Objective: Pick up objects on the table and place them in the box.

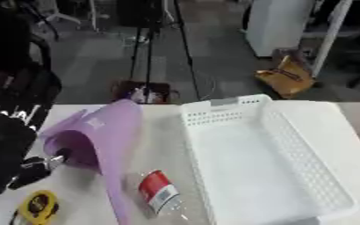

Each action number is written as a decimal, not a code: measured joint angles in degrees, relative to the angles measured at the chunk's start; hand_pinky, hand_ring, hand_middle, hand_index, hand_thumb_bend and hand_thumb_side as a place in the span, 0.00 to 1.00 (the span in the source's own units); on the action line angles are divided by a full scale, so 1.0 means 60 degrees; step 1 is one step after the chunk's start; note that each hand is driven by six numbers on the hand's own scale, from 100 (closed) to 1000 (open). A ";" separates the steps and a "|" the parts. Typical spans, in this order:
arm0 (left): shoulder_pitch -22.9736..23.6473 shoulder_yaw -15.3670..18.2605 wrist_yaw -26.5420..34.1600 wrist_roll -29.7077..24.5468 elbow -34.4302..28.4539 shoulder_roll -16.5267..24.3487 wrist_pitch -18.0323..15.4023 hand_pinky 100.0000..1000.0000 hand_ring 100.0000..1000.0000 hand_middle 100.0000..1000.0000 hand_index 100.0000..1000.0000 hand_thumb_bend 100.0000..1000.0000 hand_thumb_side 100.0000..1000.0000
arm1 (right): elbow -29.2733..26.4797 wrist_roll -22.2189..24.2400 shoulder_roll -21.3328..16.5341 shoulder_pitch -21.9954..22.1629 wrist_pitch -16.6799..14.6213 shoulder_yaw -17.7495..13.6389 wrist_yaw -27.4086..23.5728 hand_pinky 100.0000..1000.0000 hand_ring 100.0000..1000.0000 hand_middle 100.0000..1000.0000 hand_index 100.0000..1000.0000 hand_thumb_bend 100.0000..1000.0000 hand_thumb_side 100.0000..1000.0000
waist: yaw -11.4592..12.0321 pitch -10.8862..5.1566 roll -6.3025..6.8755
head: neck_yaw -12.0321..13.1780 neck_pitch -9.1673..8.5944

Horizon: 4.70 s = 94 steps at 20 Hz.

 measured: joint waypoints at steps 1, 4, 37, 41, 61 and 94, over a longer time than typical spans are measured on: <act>-0.0045 -0.0018 -0.0047 -0.0067 0.0000 -0.0001 -0.0020 1.00 1.00 1.00 1.00 0.66 0.59 | 0.0000 0.0005 0.0000 0.0000 -0.0004 0.0000 -0.0007 0.55 0.50 0.47 0.54 0.00 0.44 | -0.0001 0.0001 0.0002 | 0.0005 -0.0014; -0.0221 -0.0073 -0.0176 -0.0264 0.0000 -0.0041 -0.0102 1.00 1.00 1.00 1.00 0.66 0.60 | 0.0000 0.0018 0.0001 0.0000 -0.0017 0.0000 -0.0019 0.55 0.50 0.47 0.54 0.00 0.44 | -0.0011 0.0002 0.0004 | 0.0026 -0.0070; -0.1193 -0.0700 -0.1630 -0.1569 0.0000 -0.0336 -0.0577 1.00 1.00 0.97 0.94 0.65 0.52 | 0.0000 0.0110 0.0072 0.0002 -0.0110 0.0048 -0.0118 0.55 0.51 0.48 0.55 0.00 0.43 | -0.0153 0.0057 -0.0007 | 0.0151 -0.0165; -0.1239 -0.0738 -0.1627 -0.1765 0.0000 -0.0372 -0.0629 1.00 1.00 0.98 0.96 0.72 0.53 | 0.0000 0.0115 0.0072 0.0001 -0.0116 0.0049 -0.0150 0.55 0.51 0.48 0.55 0.00 0.43 | -0.0172 0.0058 -0.0008 | 0.0172 -0.0184; -0.0807 -0.0811 -0.2527 -0.2129 0.0000 -0.0490 -0.0720 1.00 1.00 1.00 0.98 0.87 0.47 | 0.0000 0.0141 0.0122 -0.0013 -0.0140 0.0049 -0.0250 0.55 0.51 0.48 0.55 0.00 0.44 | -0.0205 0.0121 -0.0067 | 0.0195 -0.0411; -0.0996 -0.0741 -0.2759 -0.0714 0.2147 -0.1033 0.1305 1.00 1.00 0.98 0.99 0.78 0.52 | 0.0000 0.0264 0.0239 -0.0042 -0.0262 0.0056 -0.0376 0.55 0.51 0.48 0.55 0.00 0.44 | -0.0364 0.0233 -0.0144 | 0.0164 -0.0570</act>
